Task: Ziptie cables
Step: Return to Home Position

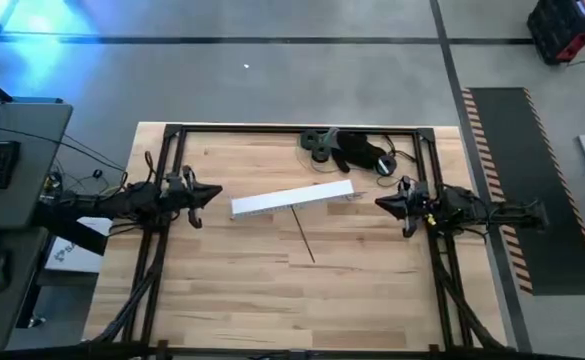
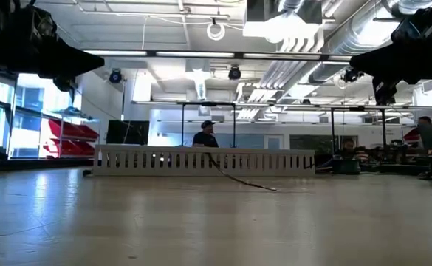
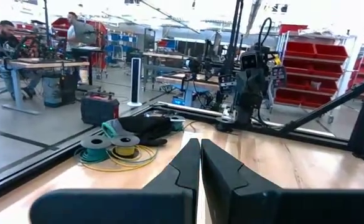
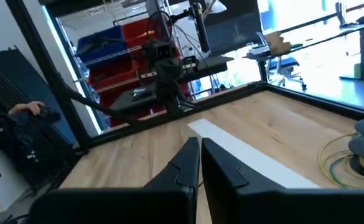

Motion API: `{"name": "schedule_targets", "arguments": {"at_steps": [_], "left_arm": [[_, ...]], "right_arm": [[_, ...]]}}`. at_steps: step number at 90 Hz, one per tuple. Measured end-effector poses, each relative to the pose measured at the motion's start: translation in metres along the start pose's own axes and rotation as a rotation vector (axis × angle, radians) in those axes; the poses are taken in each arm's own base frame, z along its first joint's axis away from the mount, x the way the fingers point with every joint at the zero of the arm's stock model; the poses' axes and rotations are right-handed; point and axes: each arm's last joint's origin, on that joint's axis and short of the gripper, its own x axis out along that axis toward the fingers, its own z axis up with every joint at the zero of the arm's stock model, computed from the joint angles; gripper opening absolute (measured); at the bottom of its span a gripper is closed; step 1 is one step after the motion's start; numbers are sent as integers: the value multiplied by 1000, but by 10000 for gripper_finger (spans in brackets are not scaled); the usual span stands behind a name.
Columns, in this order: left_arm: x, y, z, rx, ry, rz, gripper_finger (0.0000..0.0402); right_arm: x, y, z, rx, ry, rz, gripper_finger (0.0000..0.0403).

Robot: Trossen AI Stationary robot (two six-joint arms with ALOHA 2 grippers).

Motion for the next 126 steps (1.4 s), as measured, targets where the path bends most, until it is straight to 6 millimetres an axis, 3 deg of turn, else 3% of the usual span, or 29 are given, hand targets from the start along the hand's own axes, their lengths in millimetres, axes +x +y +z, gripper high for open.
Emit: {"name": "schedule_targets", "arguments": {"at_steps": [40,126], "left_arm": [[-3,-9,-1,-5,16,-102,0],[-3,-9,-1,-5,17,-103,0]], "right_arm": [[0,0,0,0,1,1,0],[0,0,0,0,1,0,0]]}}
